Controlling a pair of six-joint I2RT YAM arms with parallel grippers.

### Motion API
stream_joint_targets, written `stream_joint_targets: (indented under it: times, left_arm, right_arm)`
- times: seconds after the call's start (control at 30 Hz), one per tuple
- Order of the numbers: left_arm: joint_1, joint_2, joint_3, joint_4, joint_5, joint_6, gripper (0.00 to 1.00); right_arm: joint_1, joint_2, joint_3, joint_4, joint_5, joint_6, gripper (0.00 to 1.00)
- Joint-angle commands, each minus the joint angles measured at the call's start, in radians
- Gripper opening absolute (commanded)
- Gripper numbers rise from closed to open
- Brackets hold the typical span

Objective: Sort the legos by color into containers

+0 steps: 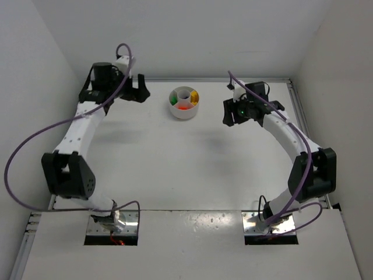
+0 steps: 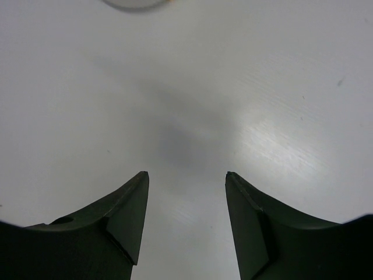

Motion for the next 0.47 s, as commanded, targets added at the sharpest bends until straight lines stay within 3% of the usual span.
stream_joint_targets:
  times: [0.0, 0.07, 0.23, 0.27, 0.33, 0.43]
  left_arm:
    - [0.04, -0.184, -0.135, -0.035, -0.15, 0.118, 1.0]
    - [0.049, -0.287, -0.239, -0.035, -0.279, 0.139, 1.0]
    - [0.068, -0.43, -0.409, -0.059, -0.344, 0.184, 1.0]
    - [0.068, -0.459, -0.426, -0.059, -0.369, 0.184, 1.0]
    - [0.077, -0.47, -0.463, -0.081, -0.381, 0.172, 1.0]
    - [0.077, -0.5, -0.499, -0.101, -0.392, 0.162, 1.0]
  right_arm:
    - [-0.042, -0.105, -0.079, -0.017, 0.075, -0.037, 0.56]
    - [-0.065, -0.114, -0.108, -0.017, 0.087, -0.048, 0.56]
    - [-0.139, -0.14, -0.193, -0.017, 0.11, -0.057, 0.6]
    - [-0.148, -0.14, -0.193, -0.017, 0.11, -0.057, 0.69]
    - [-0.177, -0.149, -0.217, -0.029, 0.101, -0.057, 0.74]
    - [-0.205, -0.185, -0.251, -0.029, 0.101, -0.048, 0.92]
